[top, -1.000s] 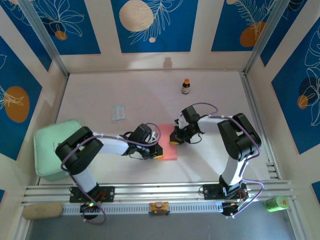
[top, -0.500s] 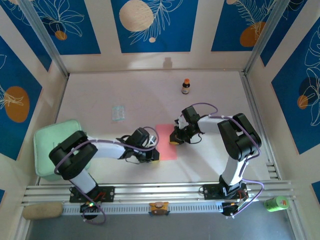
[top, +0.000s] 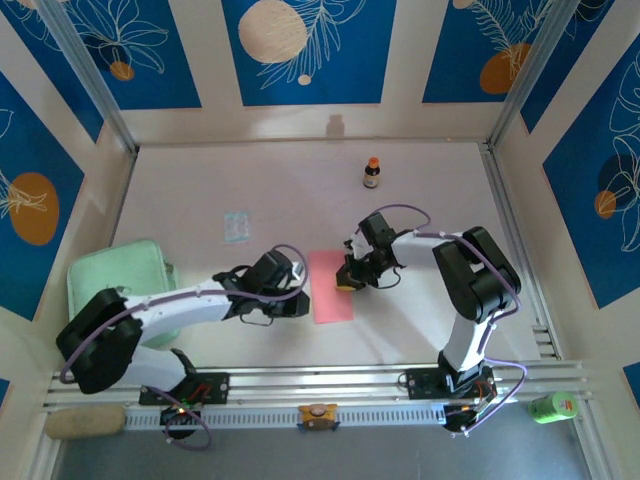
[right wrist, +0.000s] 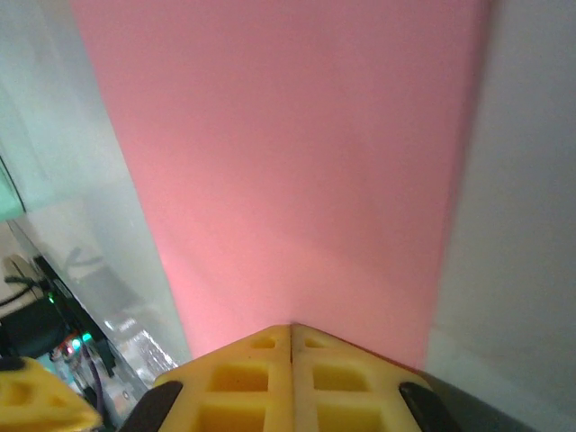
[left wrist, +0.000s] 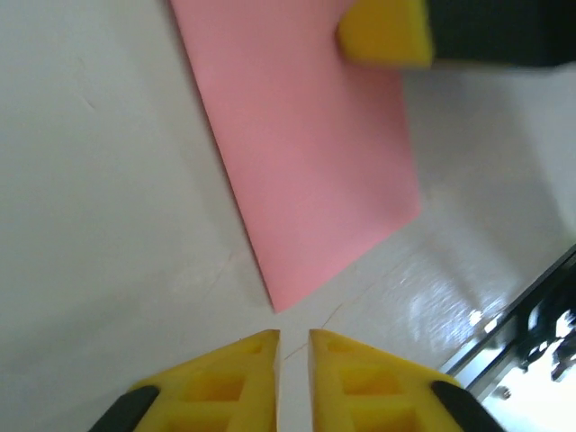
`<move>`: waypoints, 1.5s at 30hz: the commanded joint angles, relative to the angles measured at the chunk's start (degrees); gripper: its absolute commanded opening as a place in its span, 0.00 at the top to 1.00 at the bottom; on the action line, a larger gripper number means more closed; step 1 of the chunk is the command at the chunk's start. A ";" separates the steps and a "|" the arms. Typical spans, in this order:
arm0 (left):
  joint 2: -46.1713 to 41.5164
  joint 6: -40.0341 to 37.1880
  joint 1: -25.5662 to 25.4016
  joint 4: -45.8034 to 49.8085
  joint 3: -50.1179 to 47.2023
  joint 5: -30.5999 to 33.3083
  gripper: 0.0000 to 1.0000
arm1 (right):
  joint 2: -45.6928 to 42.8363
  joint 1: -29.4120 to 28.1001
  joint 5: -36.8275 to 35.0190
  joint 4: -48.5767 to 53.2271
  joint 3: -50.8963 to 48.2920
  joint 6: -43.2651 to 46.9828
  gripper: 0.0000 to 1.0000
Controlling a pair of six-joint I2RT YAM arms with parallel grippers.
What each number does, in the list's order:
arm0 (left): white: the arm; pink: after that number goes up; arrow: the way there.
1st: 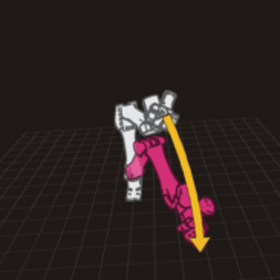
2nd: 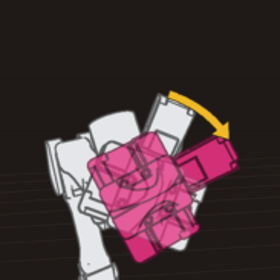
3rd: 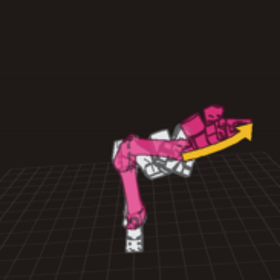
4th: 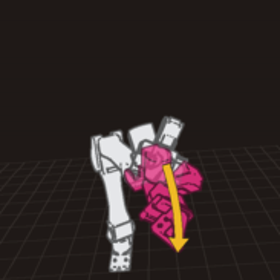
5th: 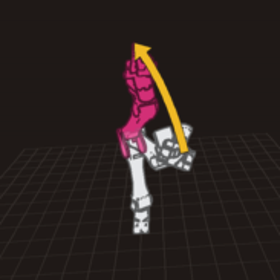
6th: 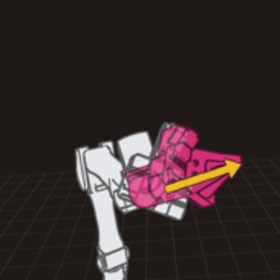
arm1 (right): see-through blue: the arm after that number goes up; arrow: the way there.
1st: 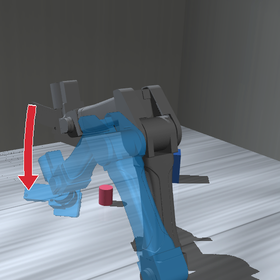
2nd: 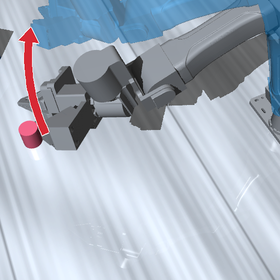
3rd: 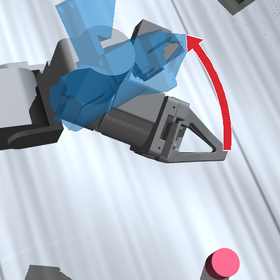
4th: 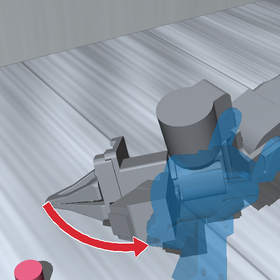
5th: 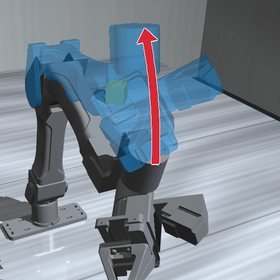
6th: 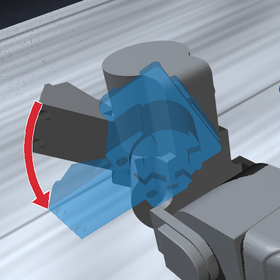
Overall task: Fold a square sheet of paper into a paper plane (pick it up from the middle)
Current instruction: First fold the square sheet of paper in half at the center of the table, then fold the triangle a second time at the center of the table.
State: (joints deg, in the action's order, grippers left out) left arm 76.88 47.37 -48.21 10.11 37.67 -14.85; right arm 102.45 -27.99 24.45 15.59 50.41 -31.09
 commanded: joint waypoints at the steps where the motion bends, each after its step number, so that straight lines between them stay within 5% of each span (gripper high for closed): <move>1: -0.80 1.26 4.28 -0.10 0.61 0.44 0.80 | -0.02 -1.99 0.87 2.57 2.17 3.97 0.99; 10: 12.39 2.37 13.87 -12.96 7.81 -12.66 0.80 | -16.75 1.27 -8.12 4.58 -4.13 -4.89 0.95; 16: 23.80 3.16 14.46 -17.96 14.98 -17.68 0.80 | -22.15 4.87 -2.72 2.69 -11.03 -11.03 0.91; 25: 31.08 3.16 15.50 -19.24 19.45 -18.42 0.80 | -21.85 2.55 -0.22 -0.99 -13.57 -13.62 0.90; 45: 34.14 3.26 15.86 -22.16 13.29 -16.09 0.81 | -10.82 -3.27 0.10 -0.49 -5.15 -11.17 0.95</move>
State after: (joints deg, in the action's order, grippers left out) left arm 110.26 50.74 -32.73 -14.70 52.75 -32.34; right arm 90.11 -30.70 22.65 14.61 43.24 -43.27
